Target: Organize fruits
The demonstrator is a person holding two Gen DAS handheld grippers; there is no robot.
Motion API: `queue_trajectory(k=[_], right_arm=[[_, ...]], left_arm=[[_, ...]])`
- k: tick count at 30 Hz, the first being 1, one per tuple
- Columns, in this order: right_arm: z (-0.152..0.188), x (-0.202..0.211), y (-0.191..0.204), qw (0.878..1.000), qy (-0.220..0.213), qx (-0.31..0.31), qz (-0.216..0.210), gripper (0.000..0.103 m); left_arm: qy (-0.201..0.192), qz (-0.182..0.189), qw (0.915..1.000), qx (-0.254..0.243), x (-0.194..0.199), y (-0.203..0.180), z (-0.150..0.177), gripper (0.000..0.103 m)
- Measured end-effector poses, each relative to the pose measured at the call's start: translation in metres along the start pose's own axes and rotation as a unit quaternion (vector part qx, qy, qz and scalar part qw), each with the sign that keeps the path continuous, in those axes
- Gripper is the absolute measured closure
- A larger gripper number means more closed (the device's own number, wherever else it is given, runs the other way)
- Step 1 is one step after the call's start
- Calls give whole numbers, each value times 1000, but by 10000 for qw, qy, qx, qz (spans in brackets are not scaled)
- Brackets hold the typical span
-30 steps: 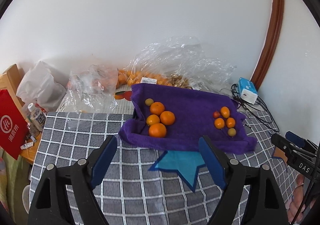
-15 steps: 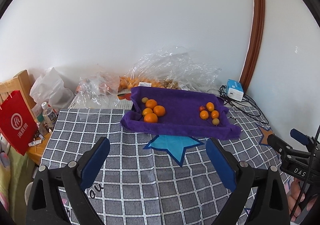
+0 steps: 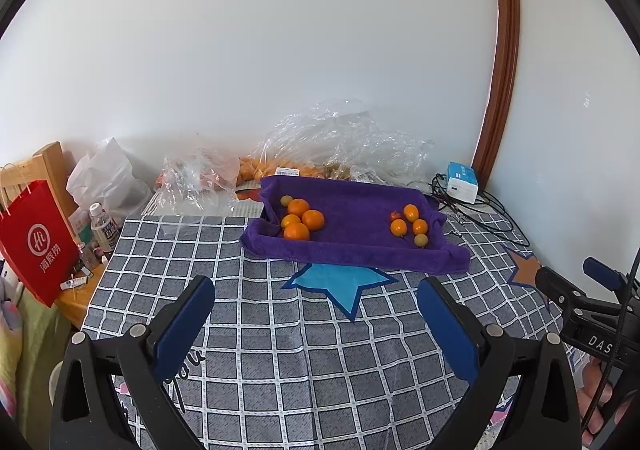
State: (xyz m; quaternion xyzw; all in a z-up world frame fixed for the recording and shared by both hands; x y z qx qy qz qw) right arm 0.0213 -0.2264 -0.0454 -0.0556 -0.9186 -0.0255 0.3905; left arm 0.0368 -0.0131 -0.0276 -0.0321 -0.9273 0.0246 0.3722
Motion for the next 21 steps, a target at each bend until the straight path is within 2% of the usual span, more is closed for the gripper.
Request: queue_trajectory(k=[21], right_arm=[[3,5,-7,10000,-39,-67,8,0]], left_arm=[[-19,-43,10000,-52,5,-6,-1,1]])
Point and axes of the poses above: each gripper's, at about its wrist camera, not at the fingertips, and x roughly against the way its jaws point, y to its left, z to its underside, the point moved 3 cm from there along -x, roughly the way its jaws point, and after that the axes turned 5 degrees about y, right-handed, at the moved point
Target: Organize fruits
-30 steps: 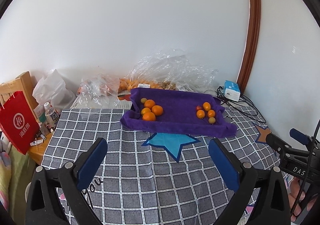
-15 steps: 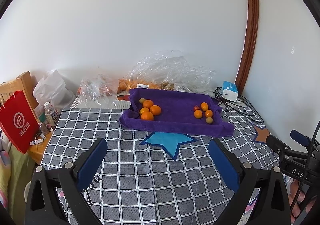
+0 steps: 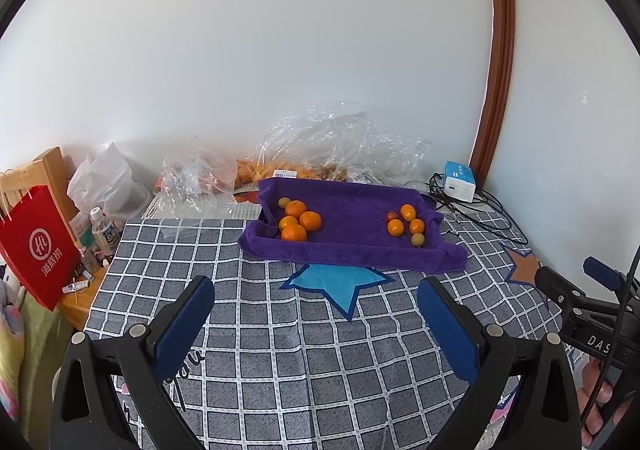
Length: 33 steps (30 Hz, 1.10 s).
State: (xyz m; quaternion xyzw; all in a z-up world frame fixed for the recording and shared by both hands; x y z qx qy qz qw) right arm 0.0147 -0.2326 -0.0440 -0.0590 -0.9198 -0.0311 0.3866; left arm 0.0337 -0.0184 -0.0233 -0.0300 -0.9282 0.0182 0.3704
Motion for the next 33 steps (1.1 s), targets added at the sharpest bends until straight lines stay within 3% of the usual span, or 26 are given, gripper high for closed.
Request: queue_trajectory(k=[33], right_arm=[[-1,3,1,10000,-12,-6,-27,0]], left_arm=[[-5,4,10000,44,3,3,-1,1]])
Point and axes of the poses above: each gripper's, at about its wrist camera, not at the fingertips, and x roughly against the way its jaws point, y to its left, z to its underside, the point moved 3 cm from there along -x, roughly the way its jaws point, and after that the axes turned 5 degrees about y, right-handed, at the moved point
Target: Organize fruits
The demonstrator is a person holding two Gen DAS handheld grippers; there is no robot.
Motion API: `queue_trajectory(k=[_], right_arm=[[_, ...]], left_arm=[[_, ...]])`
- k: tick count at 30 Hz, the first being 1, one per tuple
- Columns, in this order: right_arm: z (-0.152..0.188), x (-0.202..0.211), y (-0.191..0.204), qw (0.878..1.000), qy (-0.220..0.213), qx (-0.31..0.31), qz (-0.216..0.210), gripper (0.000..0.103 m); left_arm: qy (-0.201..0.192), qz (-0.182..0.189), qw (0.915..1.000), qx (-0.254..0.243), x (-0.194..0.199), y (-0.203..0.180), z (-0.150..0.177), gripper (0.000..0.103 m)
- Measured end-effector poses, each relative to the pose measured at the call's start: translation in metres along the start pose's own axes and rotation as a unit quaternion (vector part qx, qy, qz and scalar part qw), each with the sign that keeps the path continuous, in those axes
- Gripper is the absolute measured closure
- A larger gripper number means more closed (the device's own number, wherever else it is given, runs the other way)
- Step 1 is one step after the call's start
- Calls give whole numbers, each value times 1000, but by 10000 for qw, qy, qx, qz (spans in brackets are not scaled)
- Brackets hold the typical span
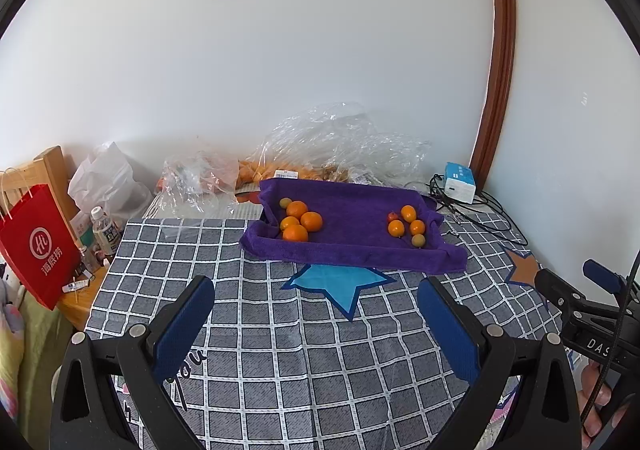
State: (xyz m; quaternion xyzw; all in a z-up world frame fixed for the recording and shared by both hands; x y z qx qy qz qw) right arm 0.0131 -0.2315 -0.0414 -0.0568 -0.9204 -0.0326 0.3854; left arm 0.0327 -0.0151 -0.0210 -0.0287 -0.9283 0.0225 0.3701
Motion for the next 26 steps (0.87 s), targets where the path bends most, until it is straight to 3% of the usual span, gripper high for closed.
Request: queue_trajectory(k=[26], right_arm=[[1,1,0,10000,-6,21,19,0]], left_arm=[[-21,9,10000,6,-1,1,1,1]])
Point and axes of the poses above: each gripper's, at about its wrist camera, not at the fingertips, and x roughly against the way its jaws point, y to its left, z to its underside, the point moved 3 cm from there along -x, roughly the way its jaws point, and after that the axes turned 5 degrees about y, right-handed, at the moved point
